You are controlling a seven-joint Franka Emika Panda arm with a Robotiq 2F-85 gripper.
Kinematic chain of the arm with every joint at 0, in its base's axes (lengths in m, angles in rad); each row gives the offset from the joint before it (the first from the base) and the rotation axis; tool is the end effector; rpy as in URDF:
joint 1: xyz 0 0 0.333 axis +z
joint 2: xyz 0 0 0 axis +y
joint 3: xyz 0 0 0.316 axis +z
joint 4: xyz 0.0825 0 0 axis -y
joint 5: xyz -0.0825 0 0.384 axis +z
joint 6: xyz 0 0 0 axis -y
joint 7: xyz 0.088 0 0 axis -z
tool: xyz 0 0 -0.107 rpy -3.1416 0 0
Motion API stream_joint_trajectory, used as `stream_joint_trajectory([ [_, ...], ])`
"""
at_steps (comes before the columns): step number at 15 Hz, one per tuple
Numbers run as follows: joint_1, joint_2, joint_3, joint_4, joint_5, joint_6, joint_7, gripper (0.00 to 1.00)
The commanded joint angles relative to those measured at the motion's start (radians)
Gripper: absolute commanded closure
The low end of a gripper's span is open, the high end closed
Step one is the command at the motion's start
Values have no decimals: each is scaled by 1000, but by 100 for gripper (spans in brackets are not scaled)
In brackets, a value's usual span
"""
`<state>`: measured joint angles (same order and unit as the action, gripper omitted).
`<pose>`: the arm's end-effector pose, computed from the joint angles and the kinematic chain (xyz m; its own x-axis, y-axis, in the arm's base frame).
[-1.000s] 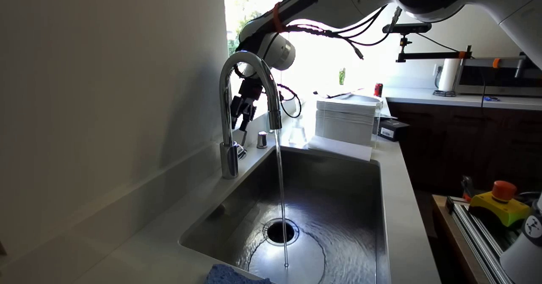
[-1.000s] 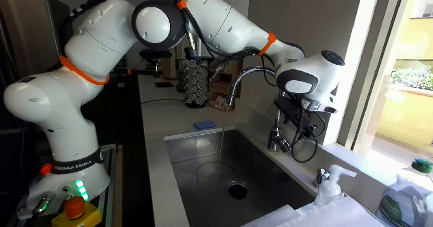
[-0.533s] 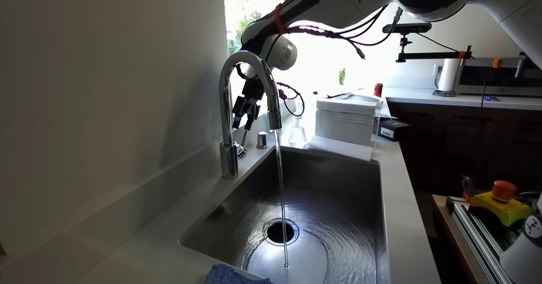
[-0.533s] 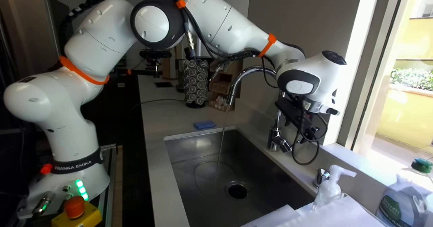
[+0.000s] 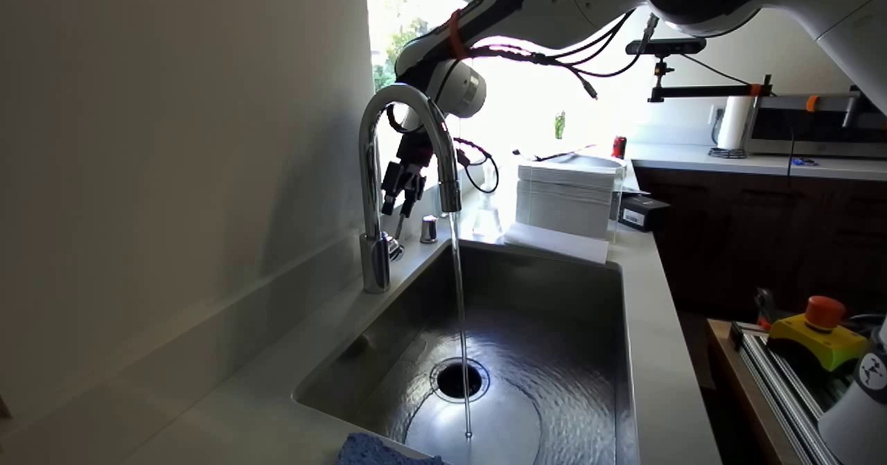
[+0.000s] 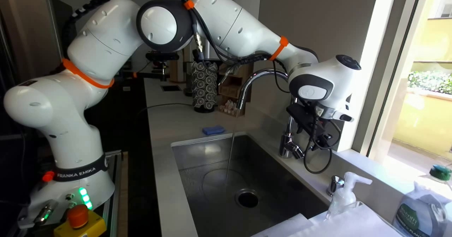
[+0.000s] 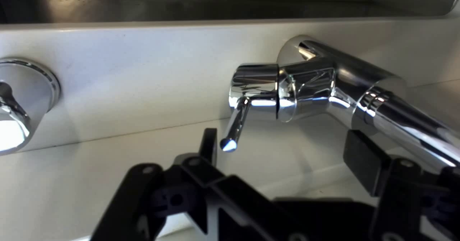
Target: Push the faucet to the left then push the faucet handle backwards.
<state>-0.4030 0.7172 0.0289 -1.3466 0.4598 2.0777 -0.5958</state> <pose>0.6947 -0.2536 0.3073 0.9786 -0.0466 0.2004 0.0286 -0.9337 -0.3569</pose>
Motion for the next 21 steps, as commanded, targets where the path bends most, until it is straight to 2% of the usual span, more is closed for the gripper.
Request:
stream_joint_trajectory([
  [1, -1, 4, 9, -7, -17, -8, 14, 18],
  [2, 0, 5, 8, -7, -18, -7, 15, 22],
  [5, -3, 2, 7, -9, -23, -7, 12, 52],
  [8, -4, -3, 5, -8, -32, -6, 12, 64],
  [21, 25, -13, 19, -7, -77, -11, 9, 65],
])
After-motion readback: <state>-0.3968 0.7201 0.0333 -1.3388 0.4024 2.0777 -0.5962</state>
